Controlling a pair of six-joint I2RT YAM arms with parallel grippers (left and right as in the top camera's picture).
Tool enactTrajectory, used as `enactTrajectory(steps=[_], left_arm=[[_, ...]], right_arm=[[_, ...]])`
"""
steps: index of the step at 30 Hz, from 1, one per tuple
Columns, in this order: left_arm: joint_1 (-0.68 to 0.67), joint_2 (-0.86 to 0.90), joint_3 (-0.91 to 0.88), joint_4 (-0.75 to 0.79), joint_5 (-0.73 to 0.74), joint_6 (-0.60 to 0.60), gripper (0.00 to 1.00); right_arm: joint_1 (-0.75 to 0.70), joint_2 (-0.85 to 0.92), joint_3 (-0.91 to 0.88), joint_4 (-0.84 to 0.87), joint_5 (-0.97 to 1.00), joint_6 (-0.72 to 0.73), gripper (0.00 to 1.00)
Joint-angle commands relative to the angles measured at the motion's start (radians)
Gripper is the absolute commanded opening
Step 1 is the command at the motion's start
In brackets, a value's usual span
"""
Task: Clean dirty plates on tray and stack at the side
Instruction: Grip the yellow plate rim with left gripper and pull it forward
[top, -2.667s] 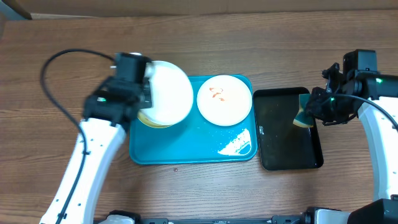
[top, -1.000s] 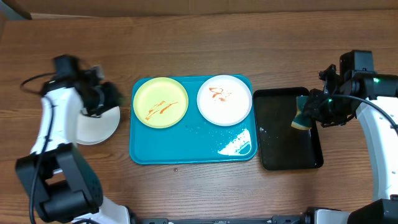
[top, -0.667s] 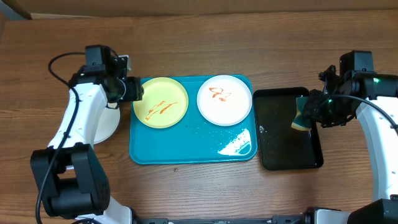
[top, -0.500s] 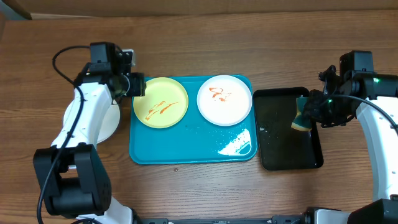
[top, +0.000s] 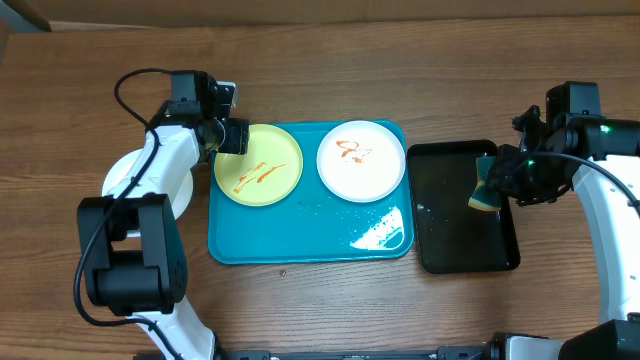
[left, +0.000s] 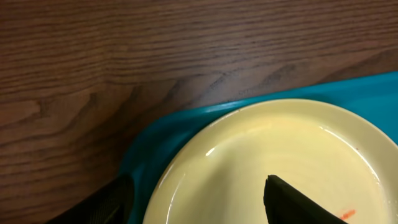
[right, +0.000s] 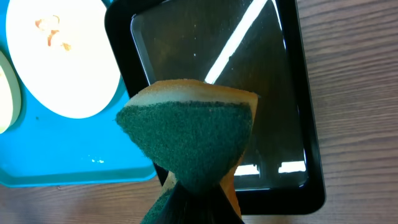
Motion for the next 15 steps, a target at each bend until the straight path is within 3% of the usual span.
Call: enactTrajectory(steps=[1, 9, 15], left_arm=[[-0.013, 0.028, 0.012, 0.018, -0.006, 0.019, 0.67], [-0.019, 0.090, 0.012, -0.006, -0.006, 0.018, 0.66], [-0.019, 0.092, 0.012, -0.064, -0.007, 0.019, 0.55]], right_arm=[[0.003, -0.003, 0.001, 0.003, -0.012, -0.007, 0.04], [0.003, -0.003, 0.001, -0.002, -0.012, -0.007, 0.04], [0.003, -0.003, 0.001, -0.003, -0.012, -0.007, 0.04]])
